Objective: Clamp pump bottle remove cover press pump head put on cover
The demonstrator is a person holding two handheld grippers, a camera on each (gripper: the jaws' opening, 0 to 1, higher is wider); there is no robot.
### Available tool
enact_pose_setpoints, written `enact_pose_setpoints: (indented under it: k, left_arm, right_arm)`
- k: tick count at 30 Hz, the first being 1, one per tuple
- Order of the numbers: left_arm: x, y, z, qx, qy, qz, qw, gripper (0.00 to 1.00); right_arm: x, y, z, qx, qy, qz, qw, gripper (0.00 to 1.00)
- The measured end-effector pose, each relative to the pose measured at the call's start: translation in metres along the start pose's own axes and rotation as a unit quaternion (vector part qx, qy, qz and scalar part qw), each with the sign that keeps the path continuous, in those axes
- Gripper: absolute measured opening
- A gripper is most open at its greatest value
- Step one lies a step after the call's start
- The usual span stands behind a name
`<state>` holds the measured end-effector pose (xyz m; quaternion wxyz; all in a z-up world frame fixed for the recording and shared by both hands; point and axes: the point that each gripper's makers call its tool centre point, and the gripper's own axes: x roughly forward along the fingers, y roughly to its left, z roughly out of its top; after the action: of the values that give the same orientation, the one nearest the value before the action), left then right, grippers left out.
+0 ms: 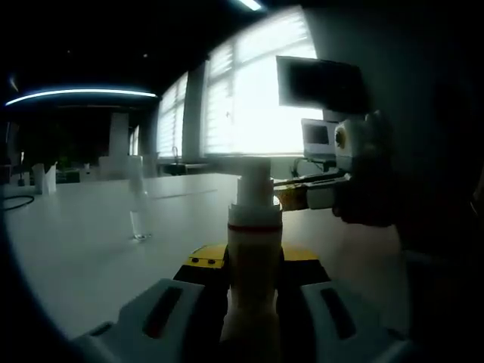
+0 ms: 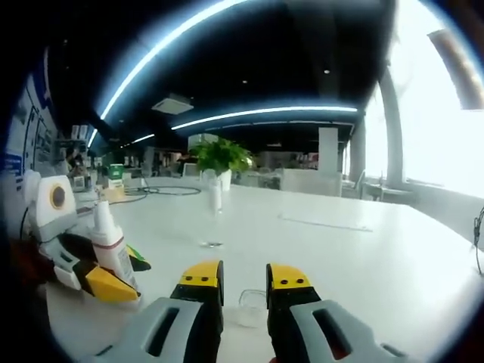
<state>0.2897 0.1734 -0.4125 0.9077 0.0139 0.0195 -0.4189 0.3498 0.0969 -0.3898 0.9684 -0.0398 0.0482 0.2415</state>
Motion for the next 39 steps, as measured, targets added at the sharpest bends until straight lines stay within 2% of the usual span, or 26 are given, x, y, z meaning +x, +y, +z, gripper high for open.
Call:
enact_pose_setpoints:
  k: [7,14,21,28,32,35,39]
  left_arm:
    - [0.000,0.000,0.000,0.000,0.000,0.000,1.0000,0.14]
    - [0.000,-0.001,0.000,0.001,0.000,0.000,1.0000,0.14]
    - [0.000,0.000,0.000,0.000,0.000,0.001,1.0000,0.14]
    - [0.000,0.001,0.000,-0.001,0.000,0.001,1.0000,0.14]
    - [0.000,0.001,0.000,-0.001,0.000,0.001,1.0000,0.14]
    - [0.000,0.002,0.000,-0.001,0.000,0.001,1.0000,0.14]
    - [0.000,0.002,0.000,0.000,-0.001,0.002,1.0000,0.14]
  right_arm:
    - [-0.009,0.003,0.006,-0.009,-0.007,0.003,0.9999,0.16]
    - [-0.019,-0.002,0.008,-0.009,-0.015,-0.002,0.9998,0.11]
    - [-0.030,-0.010,-0.004,-0.008,-0.003,-0.008,0.9999,0.00]
    - [-0.042,-0.014,-0.008,-0.007,-0.005,-0.011,0.9999,0.00]
    - [-0.048,-0.012,-0.012,-0.009,-0.007,-0.003,0.9999,0.00]
    - [-0.053,-0.008,-0.014,0.005,-0.013,0.012,0.9998,0.00]
    - [-0.056,-0.006,-0.025,-0.012,-0.003,0.018,0.9998,0.00]
